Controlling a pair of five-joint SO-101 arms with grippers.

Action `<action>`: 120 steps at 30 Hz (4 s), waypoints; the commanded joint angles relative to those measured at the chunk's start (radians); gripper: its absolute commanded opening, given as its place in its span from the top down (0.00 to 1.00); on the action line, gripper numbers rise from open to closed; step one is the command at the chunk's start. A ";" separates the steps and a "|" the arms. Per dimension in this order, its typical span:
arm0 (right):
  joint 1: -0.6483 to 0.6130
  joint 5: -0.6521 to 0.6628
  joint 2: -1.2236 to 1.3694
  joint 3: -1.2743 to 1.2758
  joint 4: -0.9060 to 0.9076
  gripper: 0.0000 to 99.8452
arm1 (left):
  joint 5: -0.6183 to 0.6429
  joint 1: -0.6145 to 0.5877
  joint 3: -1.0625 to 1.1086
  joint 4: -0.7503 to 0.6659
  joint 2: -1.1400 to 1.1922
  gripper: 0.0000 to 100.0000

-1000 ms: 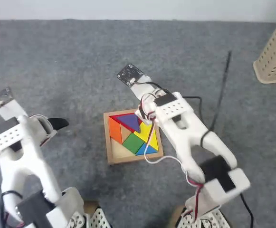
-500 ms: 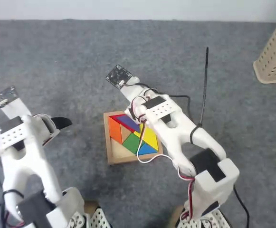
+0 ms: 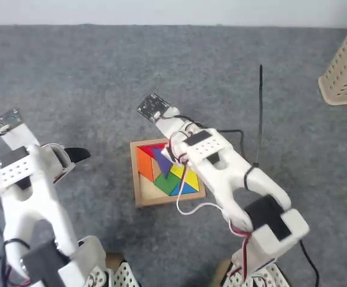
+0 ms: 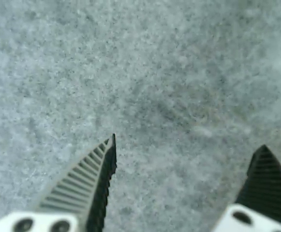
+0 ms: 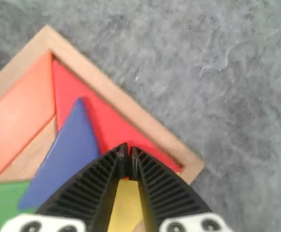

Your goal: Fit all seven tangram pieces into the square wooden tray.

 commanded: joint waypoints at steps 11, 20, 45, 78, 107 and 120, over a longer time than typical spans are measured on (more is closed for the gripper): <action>-0.097 -0.002 -0.252 0.206 -0.004 0.99 | -0.009 0.003 -0.004 -0.014 -0.040 0.60; -0.179 -0.006 -0.352 0.172 0.124 0.99 | -0.009 0.003 -0.002 -0.014 -0.038 0.60; -0.076 -0.002 0.030 -0.196 0.105 0.99 | -0.009 0.005 -0.002 -0.014 -0.038 0.60; -0.197 -0.008 0.028 -0.212 0.213 0.99 | -0.009 0.005 -0.002 -0.014 -0.038 0.60; -0.243 -0.049 0.027 -0.160 0.305 0.99 | -0.011 0.005 -0.002 -0.014 -0.038 0.60; -0.246 -0.060 -0.128 -0.066 0.338 0.99 | -0.011 0.005 -0.002 -0.014 -0.038 0.60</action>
